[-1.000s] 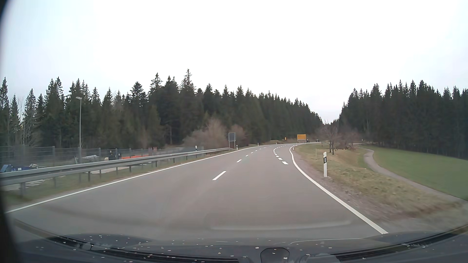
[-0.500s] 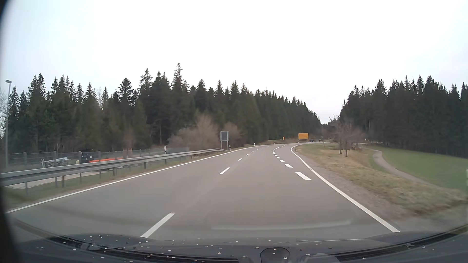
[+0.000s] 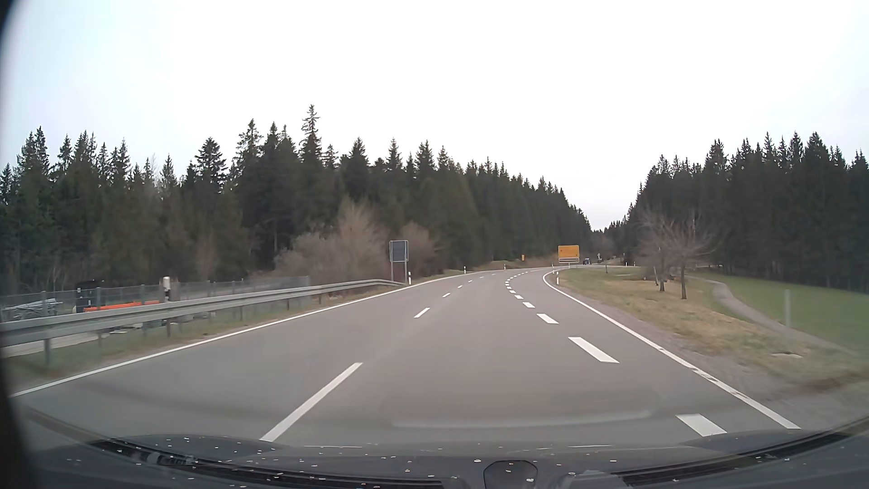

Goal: Follow the waypoints while adhering to traffic rules and regulations

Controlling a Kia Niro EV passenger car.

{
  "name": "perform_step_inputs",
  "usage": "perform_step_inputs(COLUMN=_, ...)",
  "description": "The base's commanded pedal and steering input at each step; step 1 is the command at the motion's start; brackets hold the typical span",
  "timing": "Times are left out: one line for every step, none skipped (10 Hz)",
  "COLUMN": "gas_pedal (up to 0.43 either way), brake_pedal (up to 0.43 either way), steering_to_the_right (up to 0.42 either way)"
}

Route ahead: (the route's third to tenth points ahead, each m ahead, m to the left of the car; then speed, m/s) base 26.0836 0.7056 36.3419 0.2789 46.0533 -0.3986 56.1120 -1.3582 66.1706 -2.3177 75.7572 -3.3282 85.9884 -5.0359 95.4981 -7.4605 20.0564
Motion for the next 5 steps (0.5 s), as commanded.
perform_step_inputs(gas_pedal=0.228, brake_pedal=0.000, steering_to_the_right=0.007)
perform_step_inputs(gas_pedal=0.228, brake_pedal=0.000, steering_to_the_right=0.006)
perform_step_inputs(gas_pedal=0.220, brake_pedal=0.000, steering_to_the_right=0.006)
perform_step_inputs(gas_pedal=0.220, brake_pedal=0.000, steering_to_the_right=0.006)
perform_step_inputs(gas_pedal=0.240, brake_pedal=0.000, steering_to_the_right=0.006)
